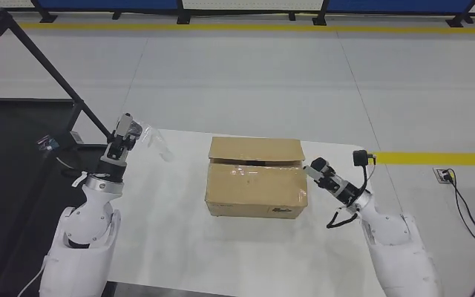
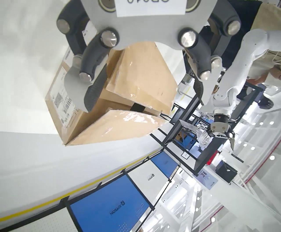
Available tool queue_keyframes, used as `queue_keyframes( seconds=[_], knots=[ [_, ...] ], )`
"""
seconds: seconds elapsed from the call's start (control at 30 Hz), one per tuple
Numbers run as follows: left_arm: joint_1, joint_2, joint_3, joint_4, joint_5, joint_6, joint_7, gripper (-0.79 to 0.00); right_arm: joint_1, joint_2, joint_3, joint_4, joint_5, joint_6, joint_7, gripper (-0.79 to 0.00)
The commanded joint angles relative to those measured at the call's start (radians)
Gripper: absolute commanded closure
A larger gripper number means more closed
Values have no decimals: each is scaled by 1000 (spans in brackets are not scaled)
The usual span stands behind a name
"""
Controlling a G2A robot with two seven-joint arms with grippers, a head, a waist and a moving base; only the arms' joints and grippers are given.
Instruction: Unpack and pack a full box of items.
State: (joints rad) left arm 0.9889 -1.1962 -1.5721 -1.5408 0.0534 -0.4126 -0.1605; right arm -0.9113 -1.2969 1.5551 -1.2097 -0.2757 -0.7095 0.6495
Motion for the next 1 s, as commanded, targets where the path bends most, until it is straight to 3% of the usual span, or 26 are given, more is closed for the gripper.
queue_keyframes(
  seconds=[0.0,0.27,0.4,0.6,0.77,0.97],
  knots=[
    [2,0,2,-4,5,4,7,-785,31,4,-11,64,72,-34,61,-785],
    [2,0,2,-4,5,4,7,-785,105,24,-30,205,329,-157,275,-785],
    [2,0,2,-4,5,4,7,-785,94,40,-52,182,430,-144,317,-785],
    [2,0,2,-4,5,4,7,-785,21,83,-109,25,570,-140,321,-785],
    [2,0,2,-4,5,4,7,-785,-79,148,-166,-163,550,-200,261,-785],
    [2,0,2,-4,5,4,7,-785,-173,240,-224,-274,454,-303,159,-785]
  ],
)
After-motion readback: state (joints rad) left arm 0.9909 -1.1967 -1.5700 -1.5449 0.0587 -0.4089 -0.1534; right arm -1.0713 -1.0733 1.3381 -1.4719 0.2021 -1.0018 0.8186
